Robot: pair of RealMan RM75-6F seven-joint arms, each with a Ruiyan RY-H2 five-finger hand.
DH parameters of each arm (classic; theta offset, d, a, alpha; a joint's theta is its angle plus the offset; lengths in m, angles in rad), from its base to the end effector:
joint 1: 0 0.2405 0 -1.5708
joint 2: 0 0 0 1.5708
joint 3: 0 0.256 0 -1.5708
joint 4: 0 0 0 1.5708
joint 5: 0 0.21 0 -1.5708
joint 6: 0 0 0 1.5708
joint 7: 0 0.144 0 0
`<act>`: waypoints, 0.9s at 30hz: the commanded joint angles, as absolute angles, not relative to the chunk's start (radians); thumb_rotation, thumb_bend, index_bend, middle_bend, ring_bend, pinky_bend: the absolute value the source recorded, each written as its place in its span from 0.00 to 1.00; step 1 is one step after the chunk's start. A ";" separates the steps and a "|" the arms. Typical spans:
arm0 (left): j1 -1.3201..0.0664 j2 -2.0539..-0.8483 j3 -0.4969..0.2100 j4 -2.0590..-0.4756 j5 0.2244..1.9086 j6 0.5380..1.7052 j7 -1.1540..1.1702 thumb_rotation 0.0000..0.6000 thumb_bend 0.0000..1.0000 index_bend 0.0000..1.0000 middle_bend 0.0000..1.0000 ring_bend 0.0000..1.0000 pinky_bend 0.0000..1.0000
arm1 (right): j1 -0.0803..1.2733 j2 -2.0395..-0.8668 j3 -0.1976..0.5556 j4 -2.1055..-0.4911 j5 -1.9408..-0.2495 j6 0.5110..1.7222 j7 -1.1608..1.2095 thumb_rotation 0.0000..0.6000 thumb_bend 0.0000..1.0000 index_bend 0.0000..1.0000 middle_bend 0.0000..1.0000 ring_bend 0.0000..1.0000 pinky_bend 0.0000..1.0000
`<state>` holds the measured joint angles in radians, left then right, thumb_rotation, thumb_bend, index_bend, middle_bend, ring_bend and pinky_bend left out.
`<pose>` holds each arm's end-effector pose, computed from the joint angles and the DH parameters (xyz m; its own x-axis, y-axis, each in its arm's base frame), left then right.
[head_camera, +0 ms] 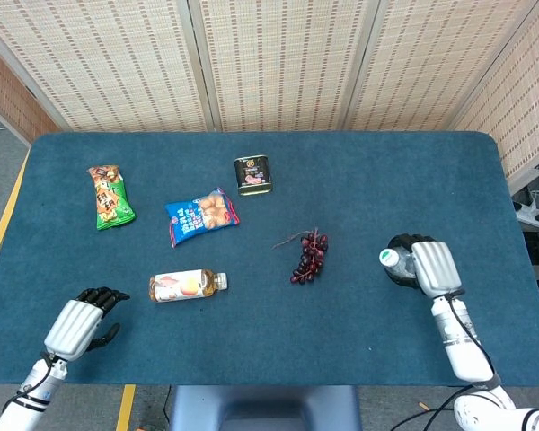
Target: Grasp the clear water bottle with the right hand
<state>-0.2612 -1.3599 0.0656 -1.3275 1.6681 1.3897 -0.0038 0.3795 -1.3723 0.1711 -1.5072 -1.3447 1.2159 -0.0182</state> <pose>-0.2993 0.2098 0.0675 0.4884 0.1195 0.8644 0.8382 -0.3397 -0.4266 -0.2538 -0.2880 0.0733 0.2457 -0.0933 0.9648 -0.9629 -0.1383 0.2318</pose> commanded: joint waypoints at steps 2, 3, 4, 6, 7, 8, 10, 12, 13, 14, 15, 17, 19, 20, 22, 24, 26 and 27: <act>-0.261 -1.358 0.064 -1.331 1.667 1.392 -0.008 1.00 0.36 0.27 0.30 0.24 0.32 | 0.422 -1.341 0.052 -1.495 -1.679 1.251 0.671 1.00 0.50 0.82 0.77 0.62 0.59; -0.260 -1.358 0.064 -1.331 1.667 1.394 -0.009 1.00 0.36 0.27 0.30 0.24 0.32 | 0.425 -1.339 0.043 -1.486 -1.701 1.267 0.716 1.00 0.50 0.82 0.77 0.62 0.59; -0.260 -1.357 0.063 -1.330 1.667 1.395 -0.009 1.00 0.36 0.27 0.30 0.24 0.32 | 0.426 -1.339 0.038 -1.476 -1.715 1.280 0.744 1.00 0.50 0.82 0.77 0.62 0.59; -0.259 -1.356 0.063 -1.331 1.666 1.397 -0.012 1.00 0.36 0.27 0.30 0.24 0.32 | 0.429 -1.342 0.030 -1.447 -1.720 1.285 0.742 1.00 0.50 0.82 0.77 0.62 0.59; -0.259 -1.355 0.063 -1.332 1.666 1.397 -0.016 1.00 0.36 0.27 0.30 0.24 0.32 | 0.430 -1.345 0.030 -1.429 -1.711 1.276 0.712 1.00 0.50 0.82 0.77 0.62 0.59; -0.259 -1.355 0.063 -1.332 1.667 1.398 -0.017 1.00 0.36 0.27 0.30 0.24 0.32 | 0.430 -1.350 0.031 -1.414 -1.700 1.267 0.679 1.00 0.50 0.82 0.77 0.62 0.59; -0.259 -1.354 0.064 -1.330 1.668 1.397 -0.018 1.00 0.36 0.27 0.30 0.24 0.32 | 0.429 -1.355 0.038 -1.390 -1.648 1.223 0.570 1.00 0.50 0.82 0.77 0.62 0.59; -0.260 -1.354 0.063 -1.330 1.665 1.394 -0.018 1.00 0.36 0.27 0.30 0.24 0.32 | 0.419 -1.370 0.061 -1.375 -1.561 1.181 0.372 1.00 0.50 0.82 0.77 0.62 0.59; -0.260 -1.354 0.063 -1.330 1.664 1.393 -0.019 1.00 0.36 0.27 0.30 0.24 0.32 | 0.413 -1.382 0.073 -1.371 -1.524 1.176 0.288 1.00 0.50 0.82 0.77 0.62 0.59; -0.260 -1.354 0.063 -1.331 1.663 1.392 -0.020 1.00 0.36 0.27 0.30 0.24 0.32 | 0.405 -1.399 0.089 -1.369 -1.473 1.172 0.186 1.00 0.50 0.82 0.77 0.62 0.59; -0.261 -1.353 0.063 -1.331 1.664 1.392 -0.020 1.00 0.36 0.27 0.30 0.24 0.32 | 0.400 -1.411 0.100 -1.368 -1.438 1.172 0.117 1.00 0.50 0.82 0.77 0.62 0.59; -0.261 -1.353 0.064 -1.331 1.665 1.391 -0.018 1.00 0.36 0.27 0.30 0.24 0.32 | 0.390 -1.439 0.124 -1.364 -1.371 1.186 -0.015 1.00 0.50 0.82 0.77 0.62 0.59; -0.261 -1.353 0.064 -1.333 1.665 1.391 -0.018 1.00 0.36 0.27 0.30 0.24 0.32 | 0.383 -1.463 0.141 -1.353 -1.335 1.211 -0.098 1.00 0.50 0.82 0.77 0.62 0.59; -0.261 -1.354 0.064 -1.334 1.665 1.391 -0.018 1.00 0.36 0.27 0.30 0.24 0.32 | 0.380 -1.478 0.150 -1.345 -1.320 1.228 -0.138 1.00 0.50 0.82 0.77 0.62 0.59; -0.261 -1.354 0.064 -1.333 1.666 1.390 -0.017 1.00 0.36 0.27 0.30 0.24 0.32 | 0.378 -1.494 0.155 -1.335 -1.321 1.249 -0.161 1.00 0.50 0.82 0.77 0.62 0.59; -0.262 -1.354 0.064 -1.332 1.664 1.388 -0.015 1.00 0.36 0.27 0.30 0.24 0.32 | 0.381 -1.494 0.147 -1.341 -1.353 1.251 -0.098 1.00 0.50 0.82 0.77 0.62 0.59; -0.261 -1.354 0.064 -1.334 1.664 1.388 -0.015 1.00 0.36 0.27 0.30 0.24 0.32 | 0.385 -1.476 0.128 -1.362 -1.415 1.245 0.044 1.00 0.50 0.82 0.77 0.62 0.59; -0.261 -1.354 0.064 -1.335 1.665 1.389 -0.015 1.00 0.36 0.27 0.30 0.24 0.32 | 0.388 -1.465 0.117 -1.371 -1.449 1.245 0.125 1.00 0.50 0.82 0.77 0.62 0.59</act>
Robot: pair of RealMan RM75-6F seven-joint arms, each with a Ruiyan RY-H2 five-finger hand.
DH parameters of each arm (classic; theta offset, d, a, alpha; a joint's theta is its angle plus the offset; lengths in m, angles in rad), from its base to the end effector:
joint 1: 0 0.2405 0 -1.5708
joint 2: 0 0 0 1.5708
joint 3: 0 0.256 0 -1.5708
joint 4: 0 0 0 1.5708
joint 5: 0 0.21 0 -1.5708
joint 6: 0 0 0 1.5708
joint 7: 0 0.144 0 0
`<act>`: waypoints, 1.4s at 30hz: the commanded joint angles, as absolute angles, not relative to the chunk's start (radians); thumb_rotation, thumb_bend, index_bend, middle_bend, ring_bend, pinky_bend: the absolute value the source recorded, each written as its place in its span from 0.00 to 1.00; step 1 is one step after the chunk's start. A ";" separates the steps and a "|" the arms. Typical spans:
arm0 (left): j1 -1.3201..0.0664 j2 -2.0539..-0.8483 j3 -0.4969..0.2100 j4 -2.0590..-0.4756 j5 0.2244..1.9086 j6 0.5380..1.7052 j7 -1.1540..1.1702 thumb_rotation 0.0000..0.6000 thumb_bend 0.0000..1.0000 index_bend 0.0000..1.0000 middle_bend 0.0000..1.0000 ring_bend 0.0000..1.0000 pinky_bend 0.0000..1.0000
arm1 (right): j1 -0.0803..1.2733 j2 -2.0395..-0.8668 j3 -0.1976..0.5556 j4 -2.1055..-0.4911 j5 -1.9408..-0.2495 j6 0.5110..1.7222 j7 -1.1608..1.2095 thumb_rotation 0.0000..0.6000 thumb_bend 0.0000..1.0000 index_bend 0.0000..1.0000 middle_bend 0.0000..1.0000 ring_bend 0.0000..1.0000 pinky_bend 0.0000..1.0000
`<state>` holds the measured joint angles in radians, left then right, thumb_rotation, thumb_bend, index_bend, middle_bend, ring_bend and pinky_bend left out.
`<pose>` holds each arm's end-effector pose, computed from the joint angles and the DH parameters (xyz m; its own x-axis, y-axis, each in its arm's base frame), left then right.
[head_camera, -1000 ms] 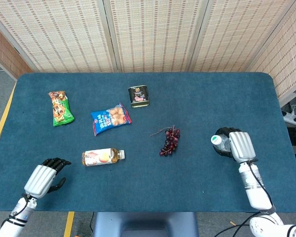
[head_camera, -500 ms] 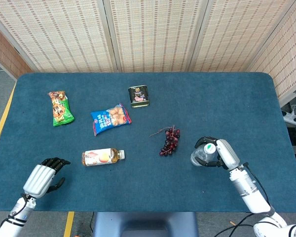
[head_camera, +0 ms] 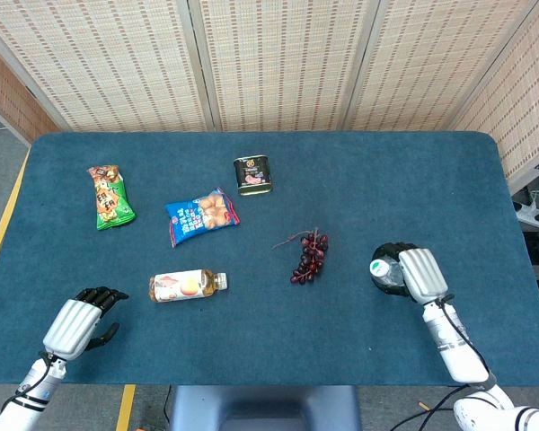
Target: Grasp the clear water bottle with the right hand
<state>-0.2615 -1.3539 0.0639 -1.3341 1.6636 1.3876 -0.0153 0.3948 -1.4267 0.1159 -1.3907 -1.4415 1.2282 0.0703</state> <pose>-0.2993 0.2104 0.0692 0.4777 0.1241 0.8697 0.8456 -0.3336 -0.4168 -0.2603 -0.2846 0.0550 0.2631 -0.1199 0.9573 -0.9478 -0.2174 0.2333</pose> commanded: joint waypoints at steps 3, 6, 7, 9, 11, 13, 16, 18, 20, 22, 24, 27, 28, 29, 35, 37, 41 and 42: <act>-0.261 -1.354 0.065 -1.333 1.667 1.390 -0.012 1.00 0.36 0.27 0.30 0.24 0.32 | 0.399 -1.430 0.079 -1.389 -1.560 1.264 0.406 1.00 0.50 0.82 0.77 0.62 0.59; -0.261 -1.354 0.065 -1.335 1.668 1.392 -0.015 1.00 0.36 0.27 0.30 0.24 0.32 | 0.410 -1.399 0.047 -1.393 -1.639 1.291 0.618 1.00 0.50 0.82 0.77 0.62 0.59; -0.260 -1.353 0.065 -1.335 1.668 1.393 -0.015 1.00 0.36 0.27 0.30 0.24 0.32 | 0.413 -1.391 0.040 -1.394 -1.654 1.296 0.662 1.00 0.50 0.82 0.77 0.62 0.59; -0.260 -1.353 0.065 -1.334 1.667 1.392 -0.015 1.00 0.36 0.27 0.30 0.24 0.32 | 0.419 -1.376 0.028 -1.394 -1.675 1.306 0.735 1.00 0.50 0.82 0.77 0.62 0.59; -0.260 -1.352 0.064 -1.336 1.666 1.392 -0.016 1.00 0.36 0.27 0.30 0.24 0.32 | 0.422 -1.367 0.022 -1.393 -1.678 1.309 0.804 1.00 0.50 0.82 0.77 0.62 0.59; -0.260 -1.352 0.065 -1.336 1.667 1.393 -0.015 1.00 0.36 0.27 0.30 0.25 0.32 | 0.428 -1.357 0.017 -1.393 -1.671 1.297 0.868 1.00 0.50 0.82 0.77 0.62 0.59; -0.260 -1.353 0.066 -1.336 1.668 1.390 -0.012 1.00 0.36 0.27 0.30 0.24 0.32 | 0.435 -1.350 0.020 -1.372 -1.654 1.283 0.899 1.00 0.50 0.82 0.77 0.62 0.59; -0.261 -1.353 0.066 -1.337 1.668 1.389 -0.013 1.00 0.36 0.27 0.30 0.24 0.32 | 0.430 -1.362 0.028 -1.353 -1.638 1.292 0.877 1.00 0.50 0.82 0.77 0.62 0.59; -0.262 -1.354 0.066 -1.335 1.667 1.387 -0.010 1.00 0.36 0.27 0.30 0.24 0.32 | 0.428 -1.369 0.033 -1.343 -1.628 1.295 0.863 1.00 0.50 0.82 0.77 0.62 0.59; -0.262 -1.355 0.066 -1.335 1.664 1.384 -0.008 1.00 0.36 0.27 0.30 0.24 0.32 | 0.427 -1.370 0.033 -1.340 -1.623 1.294 0.860 1.00 0.50 0.82 0.77 0.62 0.59; -0.262 -1.355 0.065 -1.337 1.663 1.383 -0.008 1.00 0.36 0.27 0.30 0.24 0.32 | 0.428 -1.367 0.032 -1.336 -1.618 1.288 0.850 1.00 0.50 0.82 0.77 0.62 0.59; -0.262 -1.355 0.065 -1.338 1.664 1.383 -0.008 1.00 0.36 0.27 0.30 0.24 0.32 | 0.428 -1.366 0.033 -1.334 -1.614 1.285 0.841 1.00 0.50 0.82 0.77 0.62 0.59; -0.262 -1.354 0.066 -1.337 1.665 1.384 -0.007 1.00 0.36 0.27 0.30 0.24 0.32 | 0.428 -1.366 0.035 -1.329 -1.610 1.282 0.827 1.00 0.50 0.82 0.77 0.62 0.59; -0.261 -1.354 0.066 -1.336 1.666 1.386 -0.006 1.00 0.36 0.27 0.30 0.25 0.32 | 0.422 -1.372 0.049 -1.304 -1.587 1.287 0.755 1.00 0.50 0.82 0.77 0.62 0.59; -0.261 -1.354 0.065 -1.337 1.664 1.386 -0.008 1.00 0.36 0.27 0.30 0.24 0.32 | 0.384 -1.487 0.160 -1.188 -1.471 1.408 0.402 1.00 0.50 0.82 0.77 0.62 0.59; -0.261 -1.354 0.064 -1.337 1.664 1.387 -0.009 1.00 0.36 0.27 0.30 0.24 0.32 | 0.381 -1.504 0.181 -1.165 -1.453 1.429 0.362 1.00 0.50 0.82 0.77 0.62 0.59; -0.261 -1.355 0.065 -1.337 1.664 1.386 -0.007 1.00 0.36 0.27 0.30 0.24 0.32 | 0.378 -1.529 0.184 -1.149 -1.462 1.449 0.377 1.00 0.50 0.82 0.77 0.62 0.59; -0.261 -1.355 0.065 -1.337 1.664 1.386 -0.007 1.00 0.36 0.27 0.30 0.24 0.32 | 0.378 -1.519 0.173 -1.166 -1.472 1.436 0.411 1.00 0.50 0.82 0.77 0.62 0.59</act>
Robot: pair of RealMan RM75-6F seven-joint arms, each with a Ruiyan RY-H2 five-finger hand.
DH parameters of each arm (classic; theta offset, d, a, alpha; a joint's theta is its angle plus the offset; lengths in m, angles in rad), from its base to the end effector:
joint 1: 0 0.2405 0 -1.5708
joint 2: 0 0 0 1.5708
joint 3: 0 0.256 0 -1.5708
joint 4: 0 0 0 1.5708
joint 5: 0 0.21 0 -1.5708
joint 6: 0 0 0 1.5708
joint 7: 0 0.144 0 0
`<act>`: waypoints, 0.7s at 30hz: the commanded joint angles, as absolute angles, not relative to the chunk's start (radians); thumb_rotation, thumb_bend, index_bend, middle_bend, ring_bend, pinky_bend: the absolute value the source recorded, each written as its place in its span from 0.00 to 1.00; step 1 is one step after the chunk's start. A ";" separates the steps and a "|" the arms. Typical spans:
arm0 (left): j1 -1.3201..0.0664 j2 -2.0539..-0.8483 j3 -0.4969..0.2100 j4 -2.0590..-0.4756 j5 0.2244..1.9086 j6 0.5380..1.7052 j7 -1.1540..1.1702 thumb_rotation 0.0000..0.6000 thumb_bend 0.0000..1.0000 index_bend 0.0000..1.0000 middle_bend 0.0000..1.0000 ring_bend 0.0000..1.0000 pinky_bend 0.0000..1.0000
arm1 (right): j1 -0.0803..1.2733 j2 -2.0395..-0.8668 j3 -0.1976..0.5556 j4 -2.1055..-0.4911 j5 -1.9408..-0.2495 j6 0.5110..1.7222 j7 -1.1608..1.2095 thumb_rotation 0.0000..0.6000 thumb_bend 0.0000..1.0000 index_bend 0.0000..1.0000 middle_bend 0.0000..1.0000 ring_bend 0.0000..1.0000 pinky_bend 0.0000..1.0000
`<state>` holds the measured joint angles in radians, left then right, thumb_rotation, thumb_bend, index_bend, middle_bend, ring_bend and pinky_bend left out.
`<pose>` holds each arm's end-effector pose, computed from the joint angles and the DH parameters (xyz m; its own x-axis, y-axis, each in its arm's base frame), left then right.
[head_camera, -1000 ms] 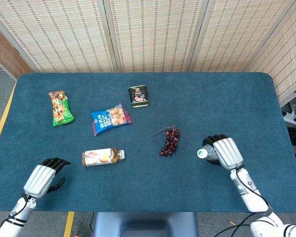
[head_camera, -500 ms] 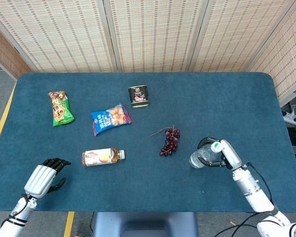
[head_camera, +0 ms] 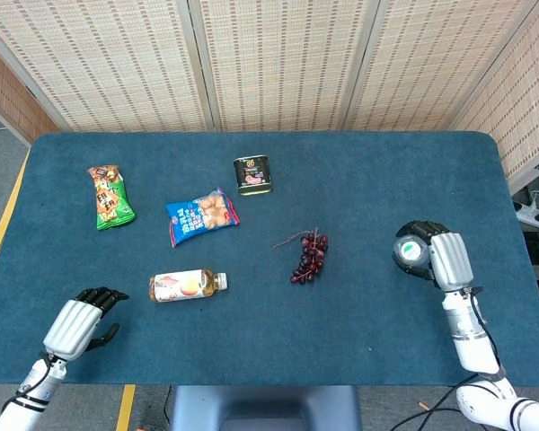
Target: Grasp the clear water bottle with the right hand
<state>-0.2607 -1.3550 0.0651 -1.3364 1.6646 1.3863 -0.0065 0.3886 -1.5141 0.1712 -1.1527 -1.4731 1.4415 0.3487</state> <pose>-0.2989 0.2096 0.0682 0.4828 0.1247 0.8668 0.8427 -0.3355 -0.4212 -0.2771 -0.3022 0.0852 0.0731 0.1201 0.9901 -0.9659 -0.2386 0.1002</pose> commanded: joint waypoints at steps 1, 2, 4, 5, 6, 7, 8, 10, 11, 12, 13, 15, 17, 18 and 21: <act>-0.261 -1.355 0.065 -1.337 1.665 1.385 -0.006 1.00 0.36 0.27 0.30 0.24 0.32 | 0.380 -1.505 0.160 -1.186 -1.485 1.422 0.449 1.00 0.50 0.82 0.77 0.62 0.59; -0.261 -1.356 0.066 -1.336 1.666 1.385 -0.004 1.00 0.36 0.27 0.30 0.24 0.32 | 0.383 -1.482 0.141 -1.213 -1.505 1.401 0.507 1.00 0.50 0.82 0.77 0.62 0.59; -0.261 -1.356 0.066 -1.335 1.665 1.384 -0.003 1.00 0.36 0.27 0.30 0.24 0.32 | 0.390 -1.441 0.109 -1.260 -1.538 1.366 0.612 1.00 0.50 0.82 0.77 0.62 0.59; -0.262 -1.356 0.066 -1.336 1.665 1.384 -0.004 1.00 0.36 0.27 0.30 0.25 0.32 | 0.396 -1.412 0.088 -1.291 -1.562 1.343 0.691 1.00 0.50 0.82 0.77 0.62 0.59; -0.262 -1.356 0.065 -1.337 1.664 1.385 -0.005 1.00 0.36 0.27 0.30 0.25 0.32 | 0.402 -1.391 0.072 -1.309 -1.582 1.328 0.751 1.00 0.50 0.82 0.77 0.62 0.59; -0.261 -1.356 0.065 -1.337 1.665 1.386 -0.006 1.00 0.36 0.27 0.30 0.24 0.32 | 0.409 -1.373 0.057 -1.322 -1.602 1.316 0.806 1.00 0.50 0.82 0.77 0.62 0.59; -0.261 -1.356 0.065 -1.335 1.666 1.388 -0.007 1.00 0.36 0.27 0.30 0.24 0.32 | 0.418 -1.354 0.040 -1.330 -1.624 1.305 0.867 1.00 0.50 0.82 0.77 0.62 0.59; -0.260 -1.356 0.065 -1.334 1.666 1.388 -0.008 1.00 0.36 0.27 0.30 0.24 0.32 | 0.426 -1.339 0.027 -1.327 -1.641 1.297 0.915 1.00 0.50 0.82 0.77 0.62 0.59; -0.261 -1.355 0.065 -1.335 1.665 1.387 -0.011 1.00 0.36 0.27 0.30 0.24 0.32 | 0.426 -1.340 0.030 -1.317 -1.637 1.298 0.903 1.00 0.50 0.82 0.77 0.62 0.59; -0.261 -1.355 0.065 -1.335 1.664 1.387 -0.012 1.00 0.36 0.27 0.30 0.24 0.32 | 0.422 -1.347 0.038 -1.304 -1.626 1.304 0.870 1.00 0.50 0.82 0.77 0.62 0.59; -0.261 -1.355 0.064 -1.335 1.665 1.388 -0.013 1.00 0.36 0.27 0.30 0.24 0.32 | 0.416 -1.361 0.051 -1.289 -1.610 1.315 0.819 1.00 0.50 0.82 0.77 0.62 0.59; -0.261 -1.355 0.065 -1.333 1.666 1.388 -0.013 1.00 0.36 0.27 0.30 0.25 0.32 | 0.397 -1.408 0.092 -1.245 -1.557 1.352 0.648 1.00 0.50 0.82 0.77 0.62 0.59; -0.262 -1.355 0.065 -1.334 1.664 1.386 -0.014 1.00 0.36 0.27 0.30 0.24 0.32 | 0.380 -1.468 0.137 -1.196 -1.509 1.408 0.469 1.00 0.50 0.82 0.77 0.62 0.59; -0.262 -1.355 0.065 -1.334 1.664 1.385 -0.014 1.00 0.36 0.27 0.30 0.24 0.32 | 0.375 -1.492 0.152 -1.175 -1.493 1.429 0.404 1.00 0.50 0.82 0.77 0.62 0.59; -0.262 -1.356 0.066 -1.333 1.665 1.384 -0.011 1.00 0.36 0.27 0.30 0.24 0.32 | 0.369 -1.548 0.180 -1.123 -1.473 1.479 0.264 1.00 0.50 0.82 0.77 0.62 0.59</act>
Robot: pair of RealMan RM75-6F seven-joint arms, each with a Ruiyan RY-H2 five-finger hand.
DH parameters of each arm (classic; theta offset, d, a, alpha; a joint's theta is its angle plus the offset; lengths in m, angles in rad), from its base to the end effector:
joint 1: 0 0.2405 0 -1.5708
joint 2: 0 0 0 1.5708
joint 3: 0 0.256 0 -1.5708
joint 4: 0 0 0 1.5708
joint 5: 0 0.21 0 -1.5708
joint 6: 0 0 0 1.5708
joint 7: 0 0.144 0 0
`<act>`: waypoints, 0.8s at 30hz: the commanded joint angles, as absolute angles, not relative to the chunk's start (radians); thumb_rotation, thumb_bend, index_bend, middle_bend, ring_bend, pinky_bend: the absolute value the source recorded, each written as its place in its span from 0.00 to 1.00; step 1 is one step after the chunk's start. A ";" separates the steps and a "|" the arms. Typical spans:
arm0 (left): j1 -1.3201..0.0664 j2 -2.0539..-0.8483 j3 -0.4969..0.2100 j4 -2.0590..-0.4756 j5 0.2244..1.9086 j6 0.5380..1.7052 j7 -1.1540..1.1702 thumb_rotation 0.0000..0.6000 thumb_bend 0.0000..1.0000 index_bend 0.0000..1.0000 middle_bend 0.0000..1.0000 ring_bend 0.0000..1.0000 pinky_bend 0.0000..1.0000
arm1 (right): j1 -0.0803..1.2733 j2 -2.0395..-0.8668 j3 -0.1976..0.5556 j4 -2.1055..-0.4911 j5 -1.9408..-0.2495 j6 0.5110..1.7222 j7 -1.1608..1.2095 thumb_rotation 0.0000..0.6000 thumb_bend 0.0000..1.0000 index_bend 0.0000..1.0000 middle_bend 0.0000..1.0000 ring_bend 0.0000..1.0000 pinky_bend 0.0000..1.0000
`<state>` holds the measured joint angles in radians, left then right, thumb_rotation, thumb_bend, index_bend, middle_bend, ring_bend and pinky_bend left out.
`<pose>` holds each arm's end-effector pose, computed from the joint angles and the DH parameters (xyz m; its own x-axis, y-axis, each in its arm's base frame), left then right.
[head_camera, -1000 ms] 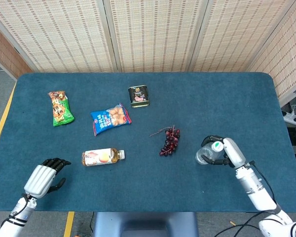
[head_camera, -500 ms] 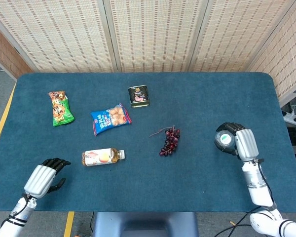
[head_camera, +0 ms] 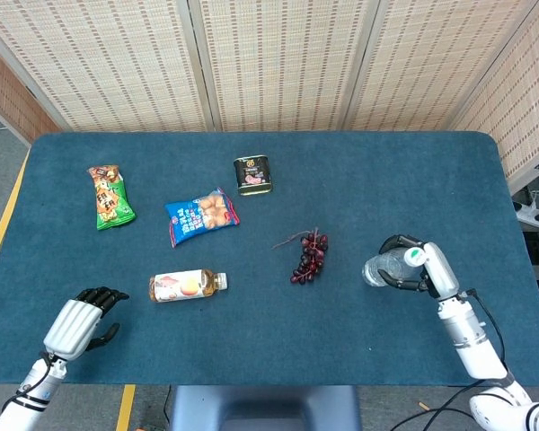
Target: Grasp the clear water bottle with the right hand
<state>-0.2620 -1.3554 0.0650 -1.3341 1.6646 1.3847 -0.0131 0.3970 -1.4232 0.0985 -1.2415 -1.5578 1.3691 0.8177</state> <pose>-0.2992 0.2101 0.0681 0.4794 0.1272 0.8683 0.8446 -0.3356 -0.4172 -0.2713 -0.2900 0.0816 -0.2984 -0.1699 0.9392 -0.9054 -0.2609 -0.3349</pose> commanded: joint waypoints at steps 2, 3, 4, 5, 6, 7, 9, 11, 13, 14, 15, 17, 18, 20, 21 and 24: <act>-0.263 -1.356 0.066 -1.334 1.664 1.381 -0.009 1.00 0.36 0.27 0.30 0.24 0.32 | 0.369 -1.562 0.181 -1.112 -1.476 1.487 0.246 1.00 0.50 0.82 0.77 0.62 0.59; -0.263 -1.356 0.066 -1.335 1.664 1.381 -0.009 1.00 0.36 0.27 0.30 0.24 0.32 | 0.369 -1.563 0.178 -1.112 -1.479 1.487 0.254 1.00 0.50 0.82 0.77 0.62 0.59; -0.263 -1.357 0.066 -1.335 1.664 1.381 -0.009 1.00 0.36 0.27 0.30 0.24 0.32 | 0.370 -1.562 0.175 -1.114 -1.484 1.485 0.270 1.00 0.50 0.82 0.77 0.62 0.59; -0.263 -1.357 0.066 -1.334 1.665 1.382 -0.008 1.00 0.36 0.27 0.30 0.25 0.32 | 0.371 -1.557 0.168 -1.123 -1.492 1.476 0.303 1.00 0.50 0.82 0.77 0.62 0.59; -0.263 -1.357 0.066 -1.334 1.666 1.382 -0.007 1.00 0.36 0.27 0.30 0.25 0.32 | 0.372 -1.548 0.161 -1.134 -1.497 1.465 0.337 1.00 0.50 0.82 0.77 0.62 0.59; -0.263 -1.357 0.066 -1.333 1.665 1.382 -0.007 1.00 0.36 0.27 0.30 0.25 0.32 | 0.373 -1.537 0.152 -1.149 -1.503 1.450 0.375 1.00 0.50 0.82 0.77 0.62 0.59; -0.263 -1.357 0.065 -1.334 1.663 1.381 -0.008 1.00 0.36 0.27 0.30 0.24 0.32 | 0.376 -1.504 0.133 -1.183 -1.512 1.411 0.457 1.00 0.50 0.82 0.77 0.62 0.59; -0.263 -1.357 0.066 -1.334 1.665 1.382 -0.008 1.00 0.36 0.27 0.30 0.24 0.32 | 0.379 -1.489 0.128 -1.191 -1.509 1.388 0.462 1.00 0.50 0.82 0.77 0.62 0.59; -0.263 -1.357 0.066 -1.333 1.665 1.383 -0.008 1.00 0.36 0.27 0.30 0.24 0.32 | 0.379 -1.495 0.132 -1.185 -1.506 1.390 0.440 1.00 0.50 0.82 0.77 0.62 0.59; -0.263 -1.357 0.066 -1.333 1.665 1.383 -0.009 1.00 0.36 0.27 0.30 0.24 0.32 | 0.379 -1.497 0.133 -1.185 -1.505 1.391 0.439 1.00 0.50 0.82 0.77 0.62 0.59; -0.263 -1.357 0.065 -1.334 1.665 1.384 -0.010 1.00 0.36 0.27 0.30 0.24 0.32 | 0.378 -1.498 0.133 -1.187 -1.506 1.393 0.443 1.00 0.50 0.82 0.77 0.62 0.59; -0.263 -1.357 0.065 -1.334 1.666 1.385 -0.010 1.00 0.36 0.27 0.30 0.24 0.32 | 0.380 -1.495 0.128 -1.201 -1.527 1.403 0.482 1.00 0.50 0.82 0.77 0.62 0.59; -0.263 -1.357 0.066 -1.333 1.667 1.385 -0.009 1.00 0.36 0.27 0.30 0.24 0.32 | 0.381 -1.489 0.122 -1.214 -1.545 1.413 0.516 1.00 0.50 0.82 0.77 0.62 0.59; -0.263 -1.358 0.066 -1.332 1.665 1.383 -0.007 1.00 0.36 0.27 0.30 0.24 0.32 | 0.384 -1.466 0.103 -1.251 -1.605 1.450 0.618 1.00 0.50 0.82 0.77 0.62 0.59; -0.263 -1.359 0.066 -1.333 1.664 1.381 -0.007 1.00 0.36 0.27 0.30 0.24 0.32 | 0.385 -1.456 0.095 -1.266 -1.630 1.467 0.650 1.00 0.50 0.82 0.77 0.62 0.59; -0.264 -1.359 0.067 -1.333 1.666 1.381 -0.004 1.00 0.36 0.27 0.30 0.24 0.32 | 0.378 -1.429 0.082 -1.312 -1.669 1.505 0.658 1.00 0.50 0.82 0.77 0.62 0.59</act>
